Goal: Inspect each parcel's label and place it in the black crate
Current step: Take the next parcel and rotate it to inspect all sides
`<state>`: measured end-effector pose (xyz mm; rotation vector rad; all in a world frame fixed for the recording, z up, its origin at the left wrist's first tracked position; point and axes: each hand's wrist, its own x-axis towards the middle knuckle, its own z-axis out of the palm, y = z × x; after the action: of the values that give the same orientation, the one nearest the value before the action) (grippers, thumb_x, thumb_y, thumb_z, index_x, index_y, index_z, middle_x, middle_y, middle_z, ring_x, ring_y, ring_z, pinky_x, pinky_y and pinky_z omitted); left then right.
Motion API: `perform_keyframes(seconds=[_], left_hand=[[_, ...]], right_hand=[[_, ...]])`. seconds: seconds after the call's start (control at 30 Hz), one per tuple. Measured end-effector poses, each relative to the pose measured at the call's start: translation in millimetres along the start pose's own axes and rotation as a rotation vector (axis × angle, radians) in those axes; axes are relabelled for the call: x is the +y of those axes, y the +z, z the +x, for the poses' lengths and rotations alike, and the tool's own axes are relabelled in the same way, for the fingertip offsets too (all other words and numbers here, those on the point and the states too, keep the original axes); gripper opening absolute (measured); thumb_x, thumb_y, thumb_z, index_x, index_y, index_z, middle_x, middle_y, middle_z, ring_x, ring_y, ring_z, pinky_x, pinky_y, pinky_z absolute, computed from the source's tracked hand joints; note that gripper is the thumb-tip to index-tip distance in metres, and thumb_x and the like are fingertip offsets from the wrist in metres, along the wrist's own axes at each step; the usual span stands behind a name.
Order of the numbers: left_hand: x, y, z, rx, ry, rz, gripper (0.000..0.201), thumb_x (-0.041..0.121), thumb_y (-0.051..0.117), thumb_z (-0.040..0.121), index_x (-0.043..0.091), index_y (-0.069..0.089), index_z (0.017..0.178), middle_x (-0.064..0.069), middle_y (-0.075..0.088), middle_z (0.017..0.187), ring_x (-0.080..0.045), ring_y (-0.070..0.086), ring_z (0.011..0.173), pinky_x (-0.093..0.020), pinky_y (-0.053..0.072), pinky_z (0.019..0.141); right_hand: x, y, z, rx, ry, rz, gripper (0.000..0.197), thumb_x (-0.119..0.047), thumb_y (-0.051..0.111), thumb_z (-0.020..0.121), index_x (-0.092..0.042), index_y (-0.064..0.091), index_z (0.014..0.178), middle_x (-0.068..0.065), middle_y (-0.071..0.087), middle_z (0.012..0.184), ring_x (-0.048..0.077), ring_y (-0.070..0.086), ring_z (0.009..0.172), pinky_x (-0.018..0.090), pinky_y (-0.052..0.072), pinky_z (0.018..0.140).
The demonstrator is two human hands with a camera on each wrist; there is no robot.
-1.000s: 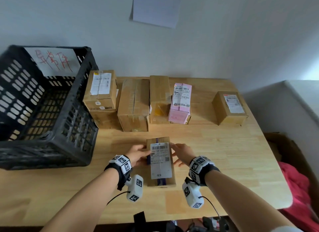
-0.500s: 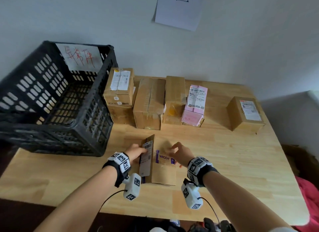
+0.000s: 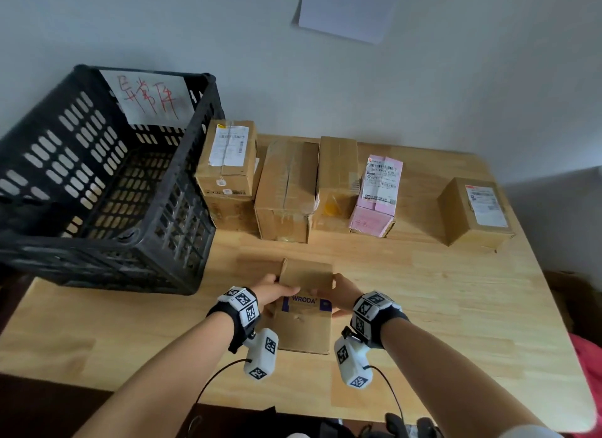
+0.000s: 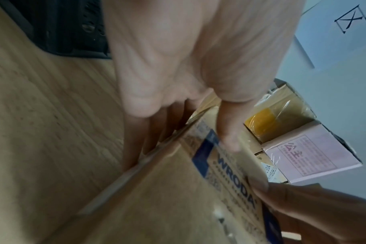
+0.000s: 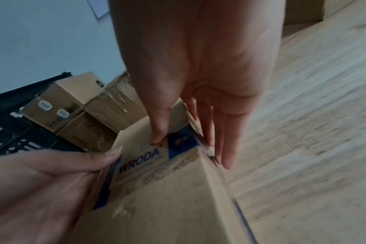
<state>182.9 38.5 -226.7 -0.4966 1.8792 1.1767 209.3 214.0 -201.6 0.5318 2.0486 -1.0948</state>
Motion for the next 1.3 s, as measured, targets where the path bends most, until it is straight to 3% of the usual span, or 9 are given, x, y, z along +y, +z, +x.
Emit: perform_keyframes(seconds=[0.3, 0.47, 0.67, 0.87, 1.0, 1.07, 1.13, 1.27, 1.3], left_hand=[[2, -11, 37, -0.059, -0.008, 0.275, 0.092, 0.047, 0.092, 0.037, 0.013, 0.058, 0.116, -0.006, 0.066, 0.115, -0.024, 0.061, 0.106, -0.044, 0.051, 0.091], [20, -10, 17, -0.105, 0.014, 0.322, 0.037, 0.021, 0.084, 0.068, 0.019, 0.061, 0.097, 0.000, 0.067, 0.107, -0.019, 0.060, 0.103, -0.033, 0.049, 0.089], [20, -9, 23, -0.105, 0.044, 0.364, 0.048, 0.021, 0.084, 0.068, 0.016, 0.062, 0.111, 0.000, 0.066, 0.110, -0.018, 0.057, 0.109, -0.031, 0.047, 0.093], [20, -9, 16, -0.111, 0.022, 0.338, 0.043, 0.024, 0.083, 0.070, 0.017, 0.060, 0.105, 0.000, 0.066, 0.110, -0.019, 0.059, 0.103, -0.033, 0.049, 0.090], [20, -6, 0, -0.099, 0.003, 0.219, 0.066, 0.034, 0.084, 0.065, 0.010, 0.052, 0.117, -0.003, 0.059, 0.124, -0.023, 0.056, 0.111, -0.039, 0.045, 0.097], [27, -7, -11, -0.111, -0.053, 0.094, 0.102, 0.054, 0.081, 0.058, 0.013, 0.034, 0.139, -0.009, 0.043, 0.143, -0.031, 0.044, 0.127, -0.052, 0.037, 0.105], [36, -11, -20, -0.136, -0.048, -0.066, 0.108, 0.066, 0.070, 0.066, 0.019, 0.021, 0.149, -0.013, 0.023, 0.155, -0.035, 0.026, 0.140, -0.057, 0.024, 0.112], [49, -18, -24, -0.046, 0.037, -0.350, 0.106, 0.071, 0.077, 0.049, 0.025, 0.042, 0.138, -0.012, 0.035, 0.149, -0.037, 0.036, 0.133, -0.063, 0.034, 0.103], [54, -17, -31, -0.034, 0.070, -0.360, 0.092, 0.069, 0.076, 0.054, 0.024, 0.049, 0.130, -0.011, 0.041, 0.145, -0.036, 0.039, 0.131, -0.063, 0.037, 0.100]], right_hand=[[-8, -14, 14, -0.128, 0.072, -0.027, 0.054, -0.033, 0.068, 0.086, -0.008, 0.048, 0.129, 0.013, 0.067, 0.109, 0.028, 0.069, 0.098, 0.040, 0.057, 0.085], [-14, -21, 23, -0.186, 0.087, -0.124, 0.061, -0.035, 0.070, 0.084, -0.008, 0.044, 0.132, 0.013, 0.064, 0.118, 0.029, 0.067, 0.101, 0.040, 0.056, 0.088], [-14, -22, 27, -0.185, 0.101, -0.121, 0.062, -0.029, 0.071, 0.084, -0.006, 0.041, 0.134, 0.014, 0.058, 0.124, 0.031, 0.065, 0.106, 0.037, 0.055, 0.088], [-11, -20, 22, -0.159, 0.082, -0.085, 0.065, -0.032, 0.071, 0.084, -0.007, 0.041, 0.135, 0.013, 0.061, 0.123, 0.029, 0.066, 0.104, 0.036, 0.057, 0.084], [-10, -22, 10, -0.126, 0.041, -0.020, 0.065, -0.029, 0.068, 0.086, -0.009, 0.037, 0.139, 0.013, 0.056, 0.132, 0.028, 0.060, 0.113, 0.038, 0.055, 0.084], [-11, -28, 3, -0.130, 0.026, 0.065, 0.063, -0.036, 0.065, 0.087, -0.012, 0.038, 0.139, 0.012, 0.053, 0.135, 0.031, 0.059, 0.113, 0.047, 0.055, 0.087], [-13, -37, -4, -0.117, 0.008, 0.183, 0.061, -0.048, 0.061, 0.086, -0.015, 0.044, 0.135, 0.009, 0.055, 0.132, 0.032, 0.061, 0.109, 0.050, 0.055, 0.087], [-20, -58, -22, 0.009, -0.044, 0.386, 0.057, -0.053, 0.057, 0.087, -0.015, 0.044, 0.129, 0.009, 0.054, 0.128, 0.034, 0.057, 0.113, 0.051, 0.054, 0.087], [-21, -60, -24, 0.028, -0.058, 0.407, 0.057, -0.054, 0.056, 0.088, -0.015, 0.044, 0.128, 0.009, 0.053, 0.127, 0.034, 0.057, 0.112, 0.051, 0.054, 0.086]])
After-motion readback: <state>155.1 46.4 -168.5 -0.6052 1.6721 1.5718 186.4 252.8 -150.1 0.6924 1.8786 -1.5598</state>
